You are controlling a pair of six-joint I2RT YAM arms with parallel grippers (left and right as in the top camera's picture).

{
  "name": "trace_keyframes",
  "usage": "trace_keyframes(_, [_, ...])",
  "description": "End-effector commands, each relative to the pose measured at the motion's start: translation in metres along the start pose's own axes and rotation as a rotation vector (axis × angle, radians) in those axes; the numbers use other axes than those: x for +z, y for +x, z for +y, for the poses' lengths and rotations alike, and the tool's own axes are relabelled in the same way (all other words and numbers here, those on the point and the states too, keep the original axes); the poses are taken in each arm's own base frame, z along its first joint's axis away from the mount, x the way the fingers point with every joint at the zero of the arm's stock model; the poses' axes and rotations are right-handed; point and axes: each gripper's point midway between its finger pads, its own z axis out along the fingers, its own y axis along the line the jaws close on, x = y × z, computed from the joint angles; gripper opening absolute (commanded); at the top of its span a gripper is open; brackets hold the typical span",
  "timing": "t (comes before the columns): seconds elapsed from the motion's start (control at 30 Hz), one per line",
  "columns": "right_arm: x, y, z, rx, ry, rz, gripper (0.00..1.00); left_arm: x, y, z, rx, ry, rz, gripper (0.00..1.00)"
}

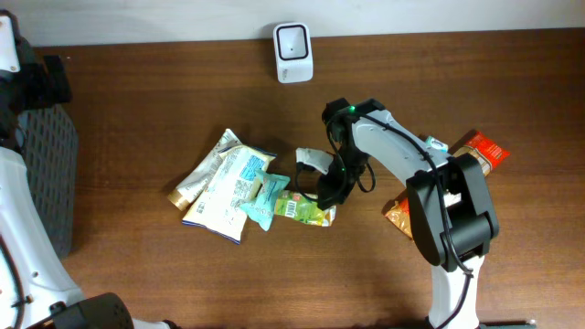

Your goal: Scan the item barcode

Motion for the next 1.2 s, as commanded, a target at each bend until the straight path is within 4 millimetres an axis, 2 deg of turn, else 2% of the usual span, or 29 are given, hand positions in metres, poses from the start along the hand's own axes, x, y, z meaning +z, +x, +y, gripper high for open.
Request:
trace_keyframes(0.0, [0.001, 0.007, -0.012, 0.276, 0.02, 0.013, 0.04, -0.008, -0.006, 0.0, 0.019, -0.003, -0.023, 0.99])
trace_keyframes(0.1, [-0.02, 0.009, -0.055, 0.565, 0.047, -0.113, 0.04, -0.008, -0.006, 0.0, 0.02, -0.003, -0.023, 0.99])
trace_keyframes(0.2, [-0.038, 0.011, -0.083, 0.77, 0.055, -0.205, 0.04, -0.008, -0.006, 0.0, 0.019, -0.002, -0.023, 0.99])
trace_keyframes(0.27, [-0.056, 0.004, -0.084, 0.76, 0.088, -0.249, 0.04, -0.008, -0.006, 0.0, 0.02, -0.002, -0.023, 0.99])
trace_keyframes(0.33, [-0.079, 0.013, -0.098, 0.892, 0.295, -0.263, 0.04, -0.008, -0.006, 0.0, 0.019, -0.002, -0.023, 0.99])
trace_keyframes(0.37, [-0.084, 0.022, -0.104, 0.98, 0.441, -0.243, 0.04, -0.008, -0.006, 0.0, 0.019, -0.002, -0.023, 0.99])
trace_keyframes(0.43, [-0.08, 0.023, -0.096, 1.025, 0.596, -0.208, 0.04, -0.008, -0.006, 0.0, 0.019, -0.003, -0.023, 0.99])
trace_keyframes(0.5, [-0.07, 0.007, -0.083, 0.971, 0.649, -0.207, 0.04, -0.008, -0.006, 0.0, 0.019, -0.003, -0.023, 0.99])
trace_keyframes(0.53, [-0.067, 0.004, -0.08, 0.958, 0.649, -0.205, 0.31, -0.008, -0.006, 0.0, 0.019, -0.002, -0.023, 0.99])
trace_keyframes(0.57, [-0.066, 0.004, -0.079, 0.958, 0.645, -0.202, 0.41, -0.008, -0.006, 0.0, 0.019, -0.003, -0.023, 0.99])
trace_keyframes(0.67, [-0.066, 0.006, -0.08, 0.986, 0.58, -0.206, 0.52, -0.008, -0.006, 0.0, 0.019, -0.002, -0.023, 0.99])
trace_keyframes(0.7, [-0.063, 0.006, -0.075, 0.99, 0.521, -0.196, 0.59, -0.008, -0.006, 0.0, 0.02, -0.003, -0.023, 0.99])
trace_keyframes(0.73, [-0.055, 0.003, -0.067, 0.992, 0.461, -0.185, 0.7, -0.008, -0.006, 0.0, 0.019, -0.003, -0.023, 0.99])
trace_keyframes(0.8, [-0.041, 0.003, -0.066, 1.008, 0.43, -0.183, 0.75, -0.008, -0.006, 0.0, 0.019, -0.002, -0.023, 0.99])
trace_keyframes(0.87, [-0.022, 0.009, -0.067, 1.028, 0.398, -0.162, 0.74, -0.008, -0.006, 0.0, 0.019, -0.003, -0.023, 0.99])
trace_keyframes(0.93, [-0.011, 0.011, -0.069, 1.026, 0.381, -0.168, 0.65, -0.008, -0.006, 0.0, 0.019, -0.002, -0.023, 0.99])
trace_keyframes(0.97, [-0.009, 0.011, -0.071, 1.025, 0.382, -0.174, 0.56, -0.008, -0.006, 0.0, 0.019, -0.003, -0.023, 0.99])
trace_keyframes(1.03, [-0.009, 0.01, -0.071, 1.023, 0.383, -0.177, 0.31, -0.008, -0.006, 0.0, 0.019, -0.002, -0.023, 0.99])
trace_keyframes(1.07, [-0.009, 0.011, -0.072, 1.023, 0.386, -0.177, 0.15, -0.008, -0.006, 0.0, 0.02, -0.002, -0.023, 0.99])
trace_keyframes(1.1, [-0.01, 0.01, -0.072, 1.022, 0.385, -0.178, 0.04, -0.008, -0.006, 0.0, 0.019, -0.002, -0.023, 0.99])
trace_keyframes(1.17, [-0.013, 0.006, -0.069, 0.999, 0.368, -0.187, 0.04, -0.008, -0.006, 0.0, 0.02, -0.002, -0.023, 0.99])
